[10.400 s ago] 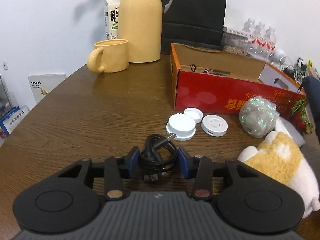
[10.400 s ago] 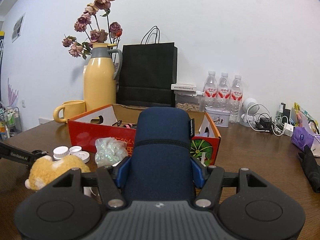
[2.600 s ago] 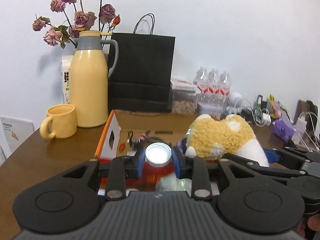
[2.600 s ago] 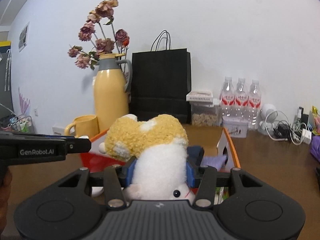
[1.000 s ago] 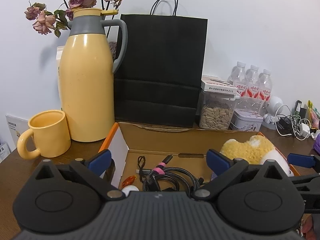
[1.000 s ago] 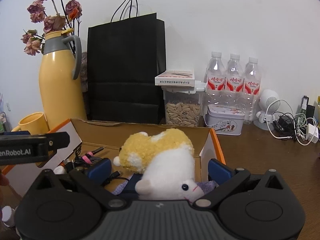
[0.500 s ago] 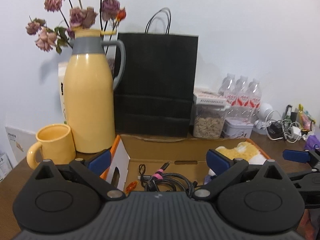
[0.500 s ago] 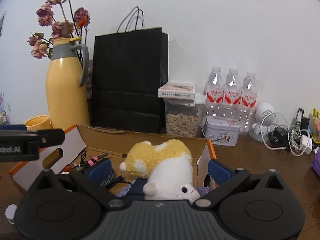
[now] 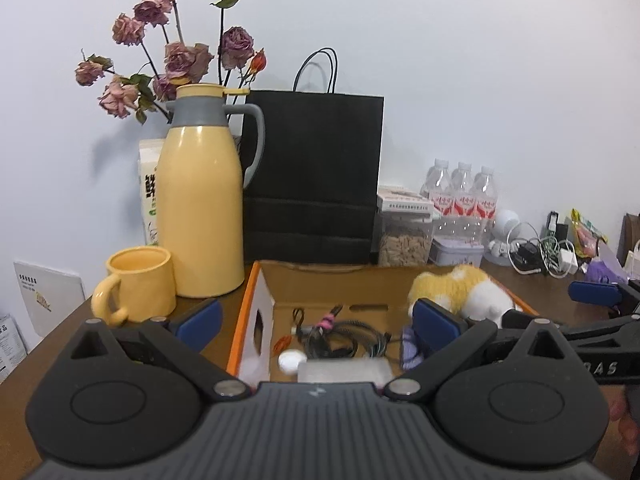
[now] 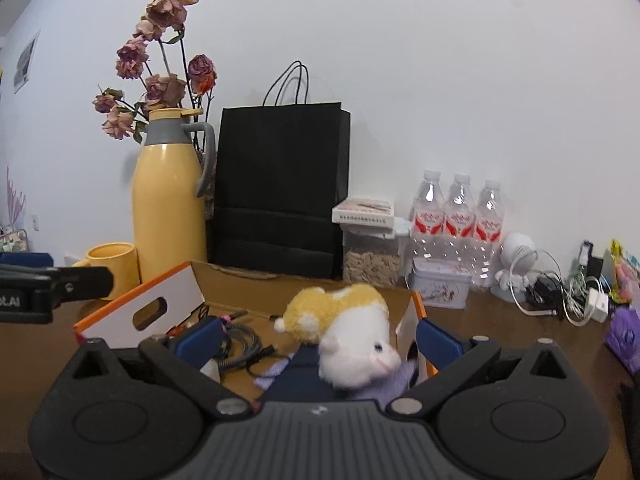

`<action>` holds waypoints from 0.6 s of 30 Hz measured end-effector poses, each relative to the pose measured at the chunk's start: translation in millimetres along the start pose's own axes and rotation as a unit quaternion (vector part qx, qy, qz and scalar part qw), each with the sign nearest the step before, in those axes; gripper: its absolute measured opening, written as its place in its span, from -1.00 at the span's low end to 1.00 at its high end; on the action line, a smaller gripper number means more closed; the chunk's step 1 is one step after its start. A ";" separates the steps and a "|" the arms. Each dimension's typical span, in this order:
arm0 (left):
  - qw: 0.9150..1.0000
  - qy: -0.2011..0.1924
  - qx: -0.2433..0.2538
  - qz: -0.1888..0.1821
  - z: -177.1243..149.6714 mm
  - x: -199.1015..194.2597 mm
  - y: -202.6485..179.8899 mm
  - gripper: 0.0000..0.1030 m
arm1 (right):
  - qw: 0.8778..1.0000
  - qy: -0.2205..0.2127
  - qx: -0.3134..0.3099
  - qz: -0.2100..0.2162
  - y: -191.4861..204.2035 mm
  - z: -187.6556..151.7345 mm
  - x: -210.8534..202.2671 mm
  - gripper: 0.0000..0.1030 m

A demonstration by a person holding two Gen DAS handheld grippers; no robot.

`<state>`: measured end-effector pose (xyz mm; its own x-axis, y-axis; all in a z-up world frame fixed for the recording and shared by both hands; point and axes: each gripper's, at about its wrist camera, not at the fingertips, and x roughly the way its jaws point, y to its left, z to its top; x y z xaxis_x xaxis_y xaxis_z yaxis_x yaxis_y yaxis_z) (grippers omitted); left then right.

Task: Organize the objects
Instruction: 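Withdraw both grippers and grasp the white tissue pack with the right gripper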

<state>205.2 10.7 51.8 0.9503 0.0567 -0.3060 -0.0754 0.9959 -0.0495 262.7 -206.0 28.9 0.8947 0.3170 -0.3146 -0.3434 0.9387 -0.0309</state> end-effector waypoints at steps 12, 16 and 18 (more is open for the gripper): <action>0.998 0.053 0.025 0.011 -56.9 -19.8 14.1 1.00 | 1.000 0.029 0.008 0.003 3.4 -52.7 -38.8 1.00; 0.997 0.069 0.018 0.010 -70.9 -27.4 23.0 1.00 | 0.999 0.038 -0.003 0.009 12.9 -65.2 -51.1 1.00; 0.997 0.079 0.012 0.011 -75.6 -29.3 27.2 1.00 | 0.999 0.045 -0.010 0.015 18.3 -69.9 -54.7 1.00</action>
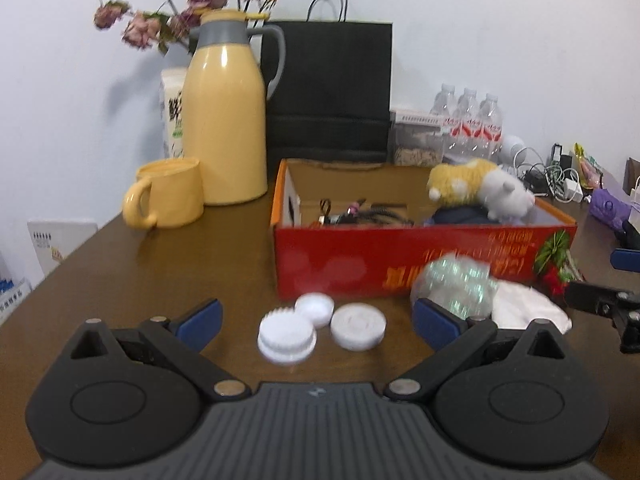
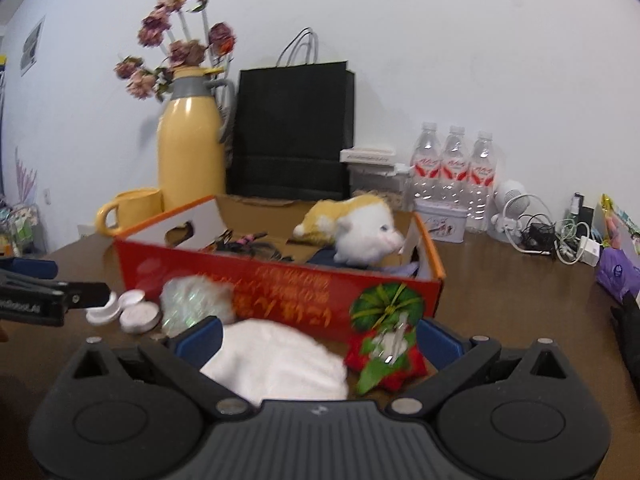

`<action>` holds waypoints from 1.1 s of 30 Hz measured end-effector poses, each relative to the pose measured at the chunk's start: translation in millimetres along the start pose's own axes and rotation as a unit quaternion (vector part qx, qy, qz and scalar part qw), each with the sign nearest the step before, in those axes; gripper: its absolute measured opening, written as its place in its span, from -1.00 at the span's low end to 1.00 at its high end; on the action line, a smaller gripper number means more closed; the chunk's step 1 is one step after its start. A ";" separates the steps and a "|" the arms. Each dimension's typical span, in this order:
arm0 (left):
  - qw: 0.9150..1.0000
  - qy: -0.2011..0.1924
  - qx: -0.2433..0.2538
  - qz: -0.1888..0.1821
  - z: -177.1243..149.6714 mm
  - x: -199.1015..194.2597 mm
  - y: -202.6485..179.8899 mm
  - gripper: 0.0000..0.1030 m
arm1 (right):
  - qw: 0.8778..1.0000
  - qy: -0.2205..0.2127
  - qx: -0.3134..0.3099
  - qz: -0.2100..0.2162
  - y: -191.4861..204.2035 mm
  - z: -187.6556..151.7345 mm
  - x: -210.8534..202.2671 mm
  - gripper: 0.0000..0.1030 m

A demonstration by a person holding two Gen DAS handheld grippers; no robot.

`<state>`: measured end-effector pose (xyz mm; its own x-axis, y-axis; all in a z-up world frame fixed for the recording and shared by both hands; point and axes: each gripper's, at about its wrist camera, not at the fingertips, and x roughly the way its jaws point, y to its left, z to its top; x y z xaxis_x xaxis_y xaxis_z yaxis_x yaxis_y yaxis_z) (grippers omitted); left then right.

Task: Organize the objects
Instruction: 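Withdraw both grippers and grasp the white tissue pack with the right gripper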

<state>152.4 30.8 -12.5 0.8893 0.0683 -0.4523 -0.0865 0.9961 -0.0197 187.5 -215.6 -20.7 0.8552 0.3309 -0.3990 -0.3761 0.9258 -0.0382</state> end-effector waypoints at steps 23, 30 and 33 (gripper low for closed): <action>0.999 0.022 -0.030 -0.016 -5.2 3.5 9.3 1.00 | 0.990 0.105 -0.046 0.082 9.8 10.1 64.3 1.00; 0.999 0.026 -0.034 -0.019 -4.8 5.0 10.8 1.00 | 0.985 0.127 -0.045 0.104 0.9 10.3 87.5 1.00; 0.999 0.030 -0.034 -0.020 -5.2 6.1 10.6 1.00 | 0.985 0.133 -0.032 0.110 -3.5 9.6 88.5 1.00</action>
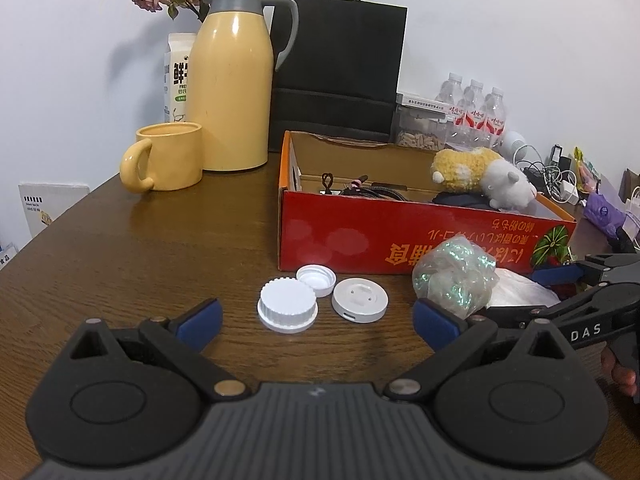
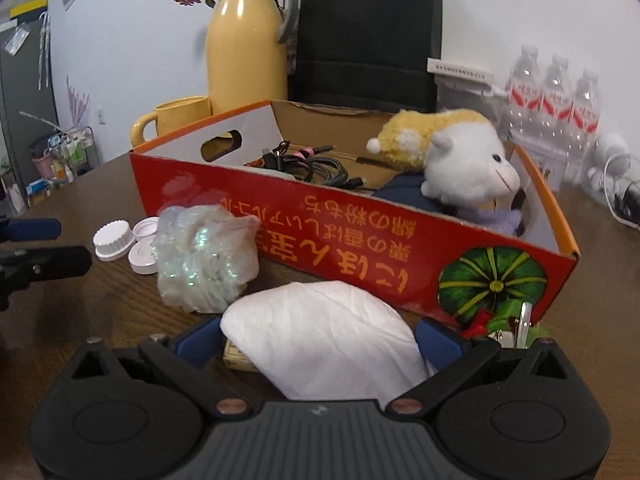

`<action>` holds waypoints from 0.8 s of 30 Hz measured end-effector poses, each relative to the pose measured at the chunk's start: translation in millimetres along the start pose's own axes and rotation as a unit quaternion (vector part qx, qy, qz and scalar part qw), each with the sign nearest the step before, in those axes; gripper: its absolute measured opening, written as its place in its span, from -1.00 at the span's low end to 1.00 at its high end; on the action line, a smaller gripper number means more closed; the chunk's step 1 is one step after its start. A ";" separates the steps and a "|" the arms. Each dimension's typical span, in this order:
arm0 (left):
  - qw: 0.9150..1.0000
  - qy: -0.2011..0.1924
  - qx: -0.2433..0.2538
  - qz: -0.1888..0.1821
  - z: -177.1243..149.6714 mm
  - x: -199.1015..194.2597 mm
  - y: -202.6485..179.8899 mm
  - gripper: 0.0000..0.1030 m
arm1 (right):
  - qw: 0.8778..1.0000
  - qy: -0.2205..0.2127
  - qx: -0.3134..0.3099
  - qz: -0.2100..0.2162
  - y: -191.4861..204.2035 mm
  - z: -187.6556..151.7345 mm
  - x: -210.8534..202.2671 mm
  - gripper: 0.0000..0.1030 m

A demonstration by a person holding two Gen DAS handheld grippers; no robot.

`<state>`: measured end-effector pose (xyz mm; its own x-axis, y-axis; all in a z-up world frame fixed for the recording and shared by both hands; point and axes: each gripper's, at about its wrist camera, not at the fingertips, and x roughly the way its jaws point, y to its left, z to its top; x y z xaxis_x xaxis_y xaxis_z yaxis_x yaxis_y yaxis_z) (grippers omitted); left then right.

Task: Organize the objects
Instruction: 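Withdraw both grippers and grasp the white tissue pack with the right gripper, then grasp the large white ridged cap with the left gripper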

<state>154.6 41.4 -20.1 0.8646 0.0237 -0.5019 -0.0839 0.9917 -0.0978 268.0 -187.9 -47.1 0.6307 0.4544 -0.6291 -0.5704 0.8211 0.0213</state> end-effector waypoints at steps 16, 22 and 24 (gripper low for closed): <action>1.000 0.004 -0.004 0.004 0.1 1.6 1.2 1.00 | 0.999 -0.046 0.010 -0.021 5.7 -9.5 -23.6 0.65; 1.000 0.007 -0.005 0.006 -0.2 3.4 1.4 1.00 | 0.997 -0.070 0.019 -0.037 9.6 -14.6 -37.1 0.60; 1.000 0.009 -0.005 0.009 -0.4 4.6 1.1 1.00 | 0.996 -0.078 0.022 -0.040 10.7 -15.6 -40.6 0.60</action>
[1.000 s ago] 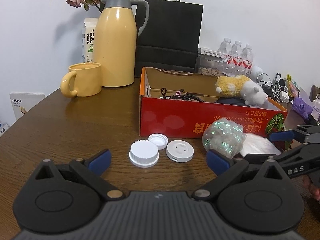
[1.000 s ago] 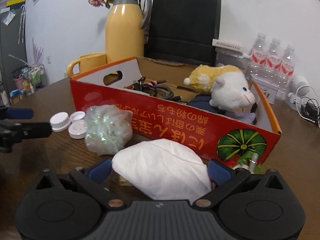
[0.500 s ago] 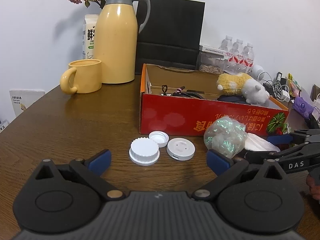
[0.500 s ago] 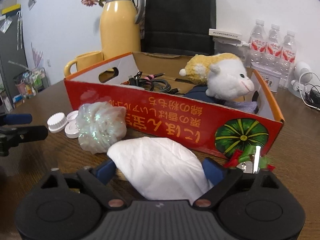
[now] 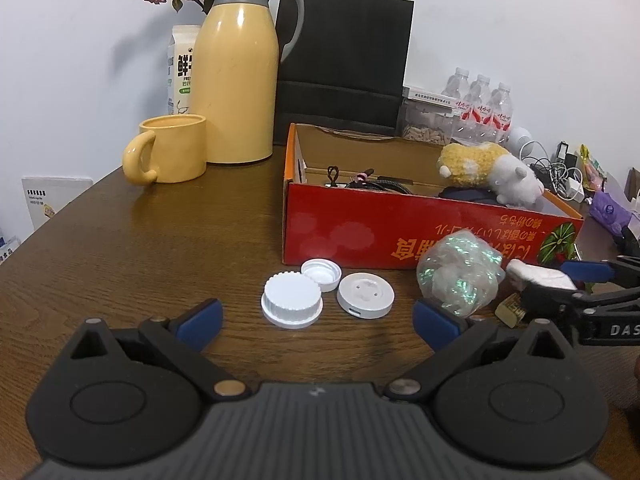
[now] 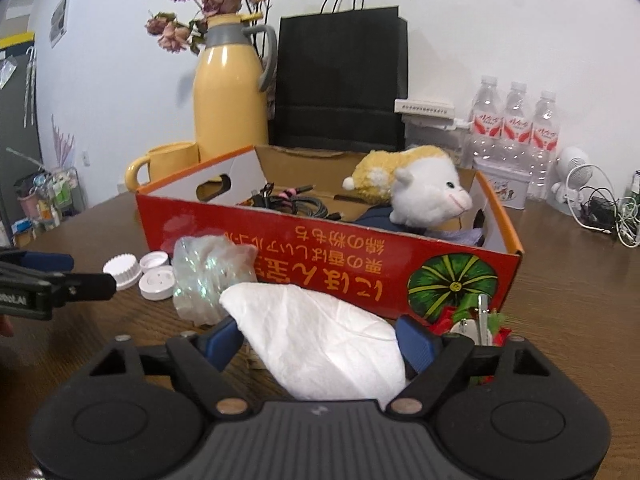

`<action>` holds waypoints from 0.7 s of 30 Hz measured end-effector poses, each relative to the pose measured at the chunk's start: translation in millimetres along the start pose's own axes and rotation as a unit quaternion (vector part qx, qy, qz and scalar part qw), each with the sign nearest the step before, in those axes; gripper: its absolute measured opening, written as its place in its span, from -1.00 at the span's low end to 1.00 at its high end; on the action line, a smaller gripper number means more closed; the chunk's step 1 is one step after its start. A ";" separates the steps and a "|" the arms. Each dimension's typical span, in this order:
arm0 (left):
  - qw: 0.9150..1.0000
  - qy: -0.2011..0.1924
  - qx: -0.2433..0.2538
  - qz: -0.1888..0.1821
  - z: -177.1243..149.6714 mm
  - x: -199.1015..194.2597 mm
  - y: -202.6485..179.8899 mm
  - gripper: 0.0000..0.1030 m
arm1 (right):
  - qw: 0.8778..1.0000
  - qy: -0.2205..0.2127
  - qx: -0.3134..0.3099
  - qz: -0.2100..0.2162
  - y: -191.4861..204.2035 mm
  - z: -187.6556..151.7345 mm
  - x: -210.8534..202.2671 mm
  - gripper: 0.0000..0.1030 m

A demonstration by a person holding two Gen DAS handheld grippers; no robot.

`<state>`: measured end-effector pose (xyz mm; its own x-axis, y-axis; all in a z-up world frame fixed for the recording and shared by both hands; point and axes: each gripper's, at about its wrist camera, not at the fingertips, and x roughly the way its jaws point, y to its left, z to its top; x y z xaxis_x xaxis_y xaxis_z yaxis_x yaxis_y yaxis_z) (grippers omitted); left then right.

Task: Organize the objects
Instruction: 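Grasp the large white ridged cap with the left gripper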

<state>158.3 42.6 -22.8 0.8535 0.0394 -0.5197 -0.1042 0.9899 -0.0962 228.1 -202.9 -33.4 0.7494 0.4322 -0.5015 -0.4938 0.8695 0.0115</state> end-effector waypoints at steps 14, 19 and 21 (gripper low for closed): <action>0.997 0.040 -0.024 0.060 5.2 18.7 11.0 1.00 | 0.999 -0.044 0.004 -0.028 7.4 -2.9 -21.5 0.60; 0.995 0.049 -0.025 0.082 11.9 32.4 14.0 0.72 | 0.998 -0.052 0.002 -0.031 10.0 -3.4 -25.8 0.60; 0.995 0.047 -0.020 0.083 13.6 34.5 12.6 0.43 | 0.998 -0.053 0.001 -0.032 10.3 -3.6 -26.2 0.60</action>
<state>193.3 58.3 -30.4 0.7720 0.1871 -0.6074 -0.2615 0.9646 -0.0353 201.8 -206.1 -23.2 0.8218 0.3995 -0.4063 -0.4431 0.8964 -0.0149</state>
